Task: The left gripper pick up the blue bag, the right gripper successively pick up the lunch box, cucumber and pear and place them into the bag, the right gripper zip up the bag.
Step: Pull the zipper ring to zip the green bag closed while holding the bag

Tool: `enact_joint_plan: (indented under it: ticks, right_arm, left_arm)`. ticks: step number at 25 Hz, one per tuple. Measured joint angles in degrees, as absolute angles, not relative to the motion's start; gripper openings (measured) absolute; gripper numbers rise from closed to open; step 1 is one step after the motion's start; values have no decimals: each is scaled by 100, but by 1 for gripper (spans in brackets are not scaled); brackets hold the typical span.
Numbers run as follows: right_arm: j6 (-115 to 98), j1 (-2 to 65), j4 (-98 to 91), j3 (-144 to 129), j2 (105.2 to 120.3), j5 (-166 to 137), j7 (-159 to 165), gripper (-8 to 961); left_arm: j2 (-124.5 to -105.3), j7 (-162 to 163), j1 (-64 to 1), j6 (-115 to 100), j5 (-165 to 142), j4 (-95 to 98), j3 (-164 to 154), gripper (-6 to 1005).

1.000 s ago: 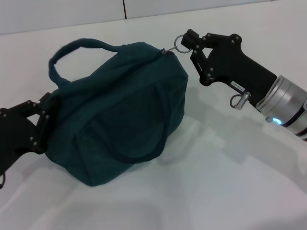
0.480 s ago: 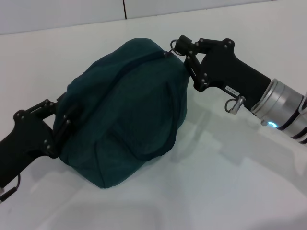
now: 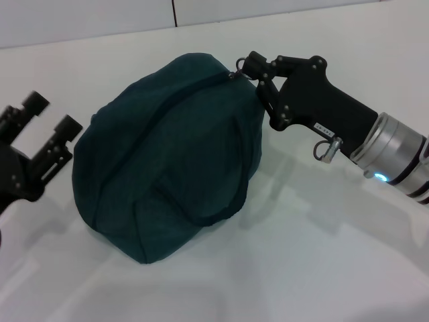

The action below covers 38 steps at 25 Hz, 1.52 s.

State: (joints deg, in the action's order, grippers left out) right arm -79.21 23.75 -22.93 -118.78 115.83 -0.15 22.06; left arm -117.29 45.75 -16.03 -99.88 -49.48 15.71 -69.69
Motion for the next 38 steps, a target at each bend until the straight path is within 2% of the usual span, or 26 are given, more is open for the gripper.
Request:
enact_joint_plan:
  ticks: [6, 9, 14, 21, 27, 33, 38]
  right_arm:
    - [-7915, 2387, -2294, -11883, 11583, -18, 2206, 17]
    - [-7885, 2418, -2286, -11888, 11583, -18, 2206, 17]
    - [-7882, 2421, -2264, -11897, 11587, -18, 2205, 17]
    - [-7876, 2411, -2248, -11902, 11592, -17, 2206, 17]
    - [-7897, 2411, -2243, -11900, 11587, -17, 2206, 17]
    - [-7892, 2402, -2241, -11893, 11583, -17, 2206, 17]
    - [-7878, 2409, -2241, -11891, 11585, -17, 2205, 17]
  left_arm:
    - [-11642, 5580, -1709, -9849, -5362, 2435, -6974, 630]
    - [-11530, 6612, -1918, -9418, -5870, 3044, -6972, 833]
    - [-11509, 8183, -2114, -8714, -6894, 4035, -6919, 881]
    - [-11726, 9484, -2236, -8252, -8199, 5260, -6724, 862]
    - [-11735, 10182, -2560, -8235, -8765, 5358, -6600, 821]
    - [-11896, 10355, -2676, -8233, -9099, 5368, -6613, 781]
    - [-11926, 10265, -2707, -8097, -9218, 5324, -6602, 747]
